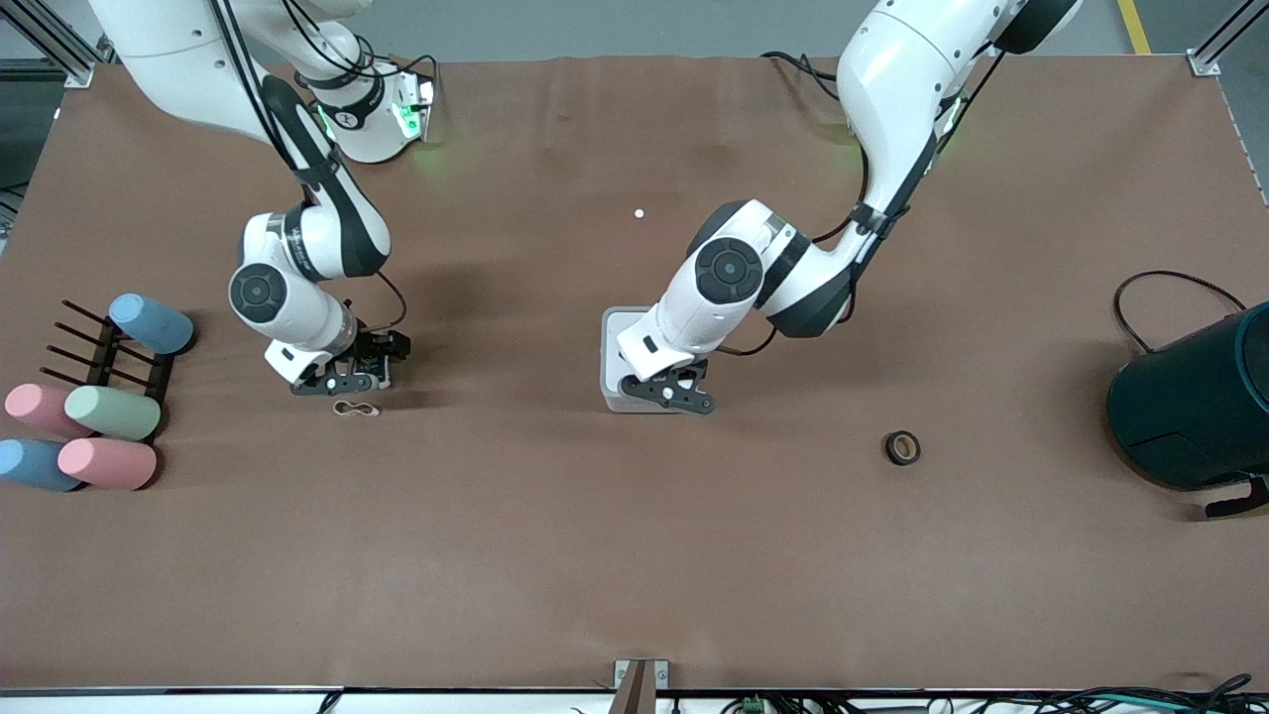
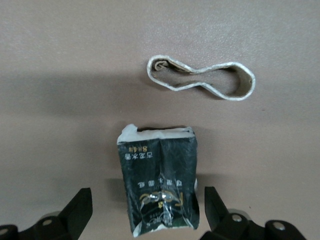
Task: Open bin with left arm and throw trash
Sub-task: 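Lift the bin lid open with the left gripper while the right gripper grasps the wrapper, then move the left gripper to the tape roll while the right gripper carries the wrapper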
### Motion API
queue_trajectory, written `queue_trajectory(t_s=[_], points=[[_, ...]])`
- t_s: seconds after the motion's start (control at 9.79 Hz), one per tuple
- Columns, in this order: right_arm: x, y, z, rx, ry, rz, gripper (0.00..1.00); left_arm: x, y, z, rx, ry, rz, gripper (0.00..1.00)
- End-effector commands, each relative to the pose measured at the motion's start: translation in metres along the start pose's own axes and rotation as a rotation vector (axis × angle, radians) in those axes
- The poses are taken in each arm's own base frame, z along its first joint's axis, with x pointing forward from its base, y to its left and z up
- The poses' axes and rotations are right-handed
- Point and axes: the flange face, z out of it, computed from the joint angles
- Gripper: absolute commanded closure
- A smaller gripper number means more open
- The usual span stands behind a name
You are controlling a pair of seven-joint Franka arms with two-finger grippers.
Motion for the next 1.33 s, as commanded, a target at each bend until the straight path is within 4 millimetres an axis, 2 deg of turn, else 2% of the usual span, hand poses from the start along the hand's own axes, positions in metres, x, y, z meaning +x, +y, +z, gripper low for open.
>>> queue_trajectory(t_s=[0.0, 0.1, 0.2, 0.31, 0.41, 0.51, 0.61, 0.72, 0.82, 1.02, 1.12, 1.23], points=[[-0.002, -0.002, 0.004, -0.002, 0.004, -0.001, 0.41, 0.01, -0.013, 0.001, 0.011, 0.032, -0.028, 1.0], [-0.003, -0.001, 0.004, -0.002, -0.007, 0.003, 0.83, 0.018, -0.031, -0.042, 0.051, 0.009, -0.037, 1.0], [-0.003, -0.001, 0.004, -0.002, -0.007, 0.008, 1.0, 0.03, -0.061, -0.069, 0.099, -0.019, -0.048, 1.0], [-0.002, 0.001, 0.002, -0.002, -0.011, 0.015, 1.0, 0.037, -0.091, -0.088, 0.134, -0.052, 0.006, 1.0], [-0.002, 0.0, -0.006, -0.001, -0.027, 0.024, 1.0, 0.047, -0.125, -0.098, 0.141, -0.061, 0.052, 0.99], [0.003, -0.003, -0.045, 0.007, -0.017, 0.083, 1.0, 0.056, -0.166, -0.097, 0.14, -0.077, 0.097, 0.93], [0.013, -0.014, -0.08, 0.007, -0.033, 0.143, 1.0, 0.063, -0.209, -0.08, 0.152, -0.111, 0.17, 0.7], [0.027, -0.047, -0.119, 0.018, -0.051, 0.18, 0.99, 0.07, -0.251, -0.072, 0.222, -0.12, 0.238, 0.42], [0.043, -0.089, -0.169, 0.085, -0.044, 0.26, 0.99, 0.072, -0.283, -0.061, 0.282, -0.13, 0.294, 0.01], [0.055, -0.164, -0.251, 0.176, 0.028, 0.384, 1.0, 0.057, -0.33, -0.033, 0.267, -0.12, 0.294, 0.0], [0.057, -0.21, -0.268, 0.219, 0.043, 0.453, 1.0, 0.047, -0.336, -0.018, 0.262, -0.113, 0.3, 0.0], [0.065, -0.246, -0.281, 0.254, 0.061, 0.525, 1.0, 0.037, -0.347, -0.005, 0.257, -0.097, 0.299, 0.0]])
